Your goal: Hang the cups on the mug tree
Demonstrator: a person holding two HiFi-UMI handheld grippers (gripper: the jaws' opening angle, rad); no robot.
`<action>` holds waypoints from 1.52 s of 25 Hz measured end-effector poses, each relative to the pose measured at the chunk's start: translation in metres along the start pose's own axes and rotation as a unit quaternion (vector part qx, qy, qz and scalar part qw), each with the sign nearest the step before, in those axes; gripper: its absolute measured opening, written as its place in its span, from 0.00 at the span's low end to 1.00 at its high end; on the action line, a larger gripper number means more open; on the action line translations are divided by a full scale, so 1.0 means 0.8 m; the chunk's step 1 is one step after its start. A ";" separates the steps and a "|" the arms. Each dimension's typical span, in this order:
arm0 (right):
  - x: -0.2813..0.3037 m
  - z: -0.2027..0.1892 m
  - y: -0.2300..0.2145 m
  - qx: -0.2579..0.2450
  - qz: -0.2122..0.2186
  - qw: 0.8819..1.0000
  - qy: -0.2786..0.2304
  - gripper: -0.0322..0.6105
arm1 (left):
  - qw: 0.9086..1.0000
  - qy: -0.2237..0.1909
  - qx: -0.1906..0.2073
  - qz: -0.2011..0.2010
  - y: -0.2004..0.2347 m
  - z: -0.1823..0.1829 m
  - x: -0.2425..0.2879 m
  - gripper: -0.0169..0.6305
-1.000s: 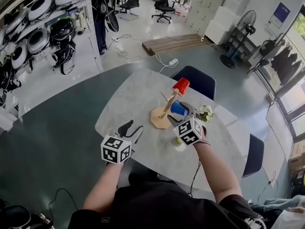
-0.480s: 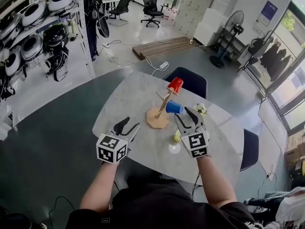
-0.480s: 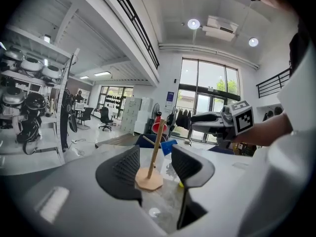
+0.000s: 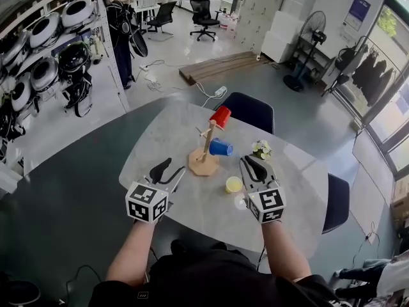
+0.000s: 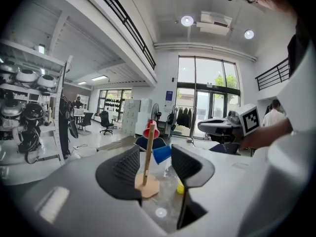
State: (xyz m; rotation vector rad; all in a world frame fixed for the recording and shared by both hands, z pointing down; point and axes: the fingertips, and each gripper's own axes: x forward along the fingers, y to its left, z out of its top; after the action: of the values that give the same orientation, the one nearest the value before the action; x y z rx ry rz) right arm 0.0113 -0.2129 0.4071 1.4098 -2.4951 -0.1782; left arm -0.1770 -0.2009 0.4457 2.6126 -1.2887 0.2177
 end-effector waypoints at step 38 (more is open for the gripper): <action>-0.102 -0.190 -0.109 0.161 0.043 0.984 0.061 0.07 | 0.996 0.056 -0.026 -0.063 -0.201 -0.129 0.158 0.40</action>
State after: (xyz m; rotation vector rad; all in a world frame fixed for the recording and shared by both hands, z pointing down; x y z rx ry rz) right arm 0.1674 -0.1847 0.5176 1.3742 -2.5578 0.3346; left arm 0.0234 -0.1753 0.5534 2.5853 -1.0751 0.3009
